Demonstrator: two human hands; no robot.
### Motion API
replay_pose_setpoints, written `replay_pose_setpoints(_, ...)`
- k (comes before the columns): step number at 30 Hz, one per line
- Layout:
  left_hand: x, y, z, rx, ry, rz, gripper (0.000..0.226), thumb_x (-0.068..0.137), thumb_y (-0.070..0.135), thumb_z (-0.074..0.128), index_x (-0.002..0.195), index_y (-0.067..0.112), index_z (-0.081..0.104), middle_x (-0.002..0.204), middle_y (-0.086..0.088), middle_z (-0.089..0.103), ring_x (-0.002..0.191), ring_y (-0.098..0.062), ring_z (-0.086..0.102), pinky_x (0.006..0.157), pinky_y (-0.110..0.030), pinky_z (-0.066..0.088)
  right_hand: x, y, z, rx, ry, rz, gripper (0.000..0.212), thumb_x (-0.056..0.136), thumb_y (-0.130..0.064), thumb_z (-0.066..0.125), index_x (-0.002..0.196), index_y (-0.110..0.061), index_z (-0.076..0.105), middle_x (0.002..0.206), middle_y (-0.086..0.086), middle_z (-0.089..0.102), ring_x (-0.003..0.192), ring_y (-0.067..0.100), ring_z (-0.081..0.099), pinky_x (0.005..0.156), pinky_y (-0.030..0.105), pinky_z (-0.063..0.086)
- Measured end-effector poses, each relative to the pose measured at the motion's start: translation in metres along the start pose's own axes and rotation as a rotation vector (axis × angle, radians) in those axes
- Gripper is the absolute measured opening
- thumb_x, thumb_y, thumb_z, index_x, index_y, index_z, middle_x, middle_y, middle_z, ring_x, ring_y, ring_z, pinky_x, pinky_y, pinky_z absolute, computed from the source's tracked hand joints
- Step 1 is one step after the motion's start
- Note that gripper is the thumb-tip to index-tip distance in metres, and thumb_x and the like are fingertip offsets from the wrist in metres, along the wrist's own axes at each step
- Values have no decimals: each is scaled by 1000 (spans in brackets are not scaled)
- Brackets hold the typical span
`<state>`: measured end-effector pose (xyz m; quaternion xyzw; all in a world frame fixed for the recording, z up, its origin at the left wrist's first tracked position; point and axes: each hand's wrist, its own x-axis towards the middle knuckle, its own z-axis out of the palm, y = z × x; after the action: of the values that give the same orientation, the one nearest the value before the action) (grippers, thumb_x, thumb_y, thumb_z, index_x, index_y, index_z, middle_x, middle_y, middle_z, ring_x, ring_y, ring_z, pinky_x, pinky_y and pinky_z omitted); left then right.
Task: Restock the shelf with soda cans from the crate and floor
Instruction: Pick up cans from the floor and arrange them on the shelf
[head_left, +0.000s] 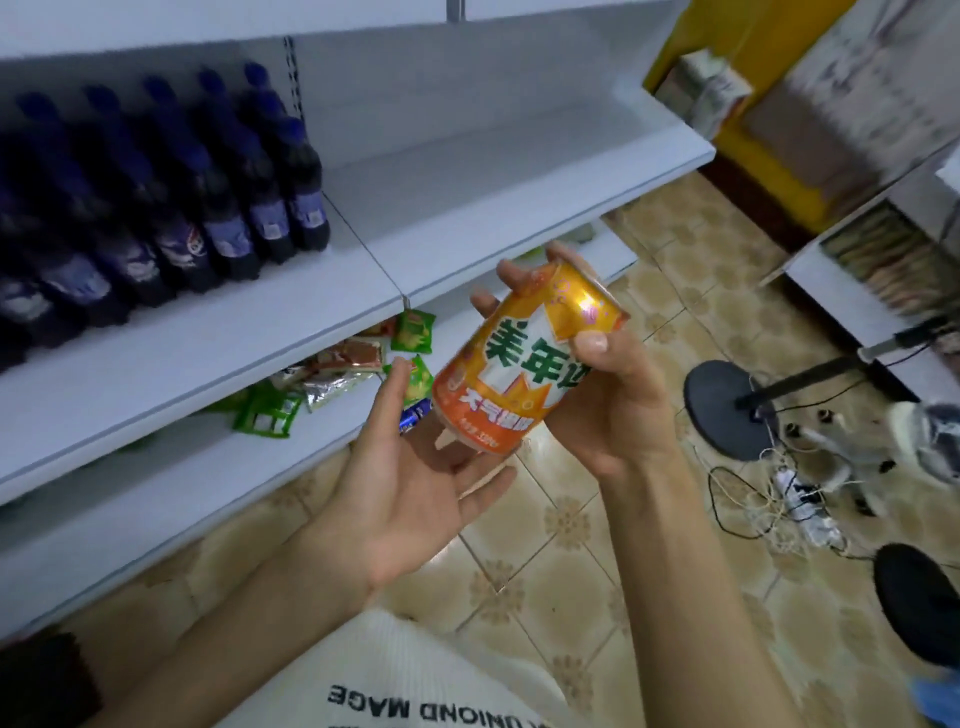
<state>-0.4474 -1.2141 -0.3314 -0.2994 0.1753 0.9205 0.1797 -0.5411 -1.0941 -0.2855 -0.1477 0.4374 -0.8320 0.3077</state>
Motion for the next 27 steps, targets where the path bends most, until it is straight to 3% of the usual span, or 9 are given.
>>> replay_pose_setpoints(4,-38,-28,4,-73,-61,139,66,75,68,51,109,15,73,121,-11,67,119,-27,59,100,-43,44,-27,-3,19,13,-143,-3,80,59,-20,82,130,-9,45,125,17,58,120,38,53,99,61,40)
replay_pose_setpoints(7,-65,-45,-3,-18,-48,279,68,70,67,54,115,18,70,122,-10,67,115,-25,61,94,-41,49,-39,2,38,27,-244,23,81,60,-22,83,130,-10,43,125,18,56,122,37,51,100,58,40)
replay_pose_setpoints(10,-94,-57,-21,-14,-80,381,87,52,67,76,123,19,64,124,-12,65,109,-27,65,90,-39,53,-46,10,57,28,-331,64,83,60,-23,83,131,-10,42,127,19,55,122,37,51,101,57,40)
replay_pose_setpoints(13,-120,-67,-38,-45,-135,481,94,38,51,92,121,17,65,121,-15,66,102,-29,68,82,-37,58,-51,25,78,38,-413,123,82,59,-25,83,130,-11,45,129,20,53,124,38,49,104,58,37)
replay_pose_setpoints(16,-140,-78,-50,-97,-72,588,99,34,35,97,123,13,60,114,-17,68,91,-27,71,66,-28,59,-55,43,100,21,-484,205,86,61,-29,84,135,-12,43,130,17,55,123,34,51,100,53,42)
replay_pose_setpoints(19,-156,-83,-64,-173,-31,705,100,33,28,98,123,10,60,116,-19,67,93,-31,71,63,-26,59,-55,58,117,-59,-470,276,95,59,-43,86,139,-16,42,129,11,59,117,28,56,97,49,46)
replay_pose_setpoints(23,-179,-76,-82,-219,3,869,86,35,27,98,114,10,69,118,-18,67,100,-33,69,65,-26,59,-54,74,140,-116,-417,327,104,54,-62,82,140,-17,42,110,-1,67,93,14,64,74,28,53)
replay_pose_setpoints(27,-205,-62,-100,-217,66,1034,79,37,28,98,110,14,72,120,-14,66,103,-33,68,69,-26,59,-51,94,163,-178,-443,335,105,55,-67,78,141,-19,43,119,2,66,102,17,65,86,35,54)
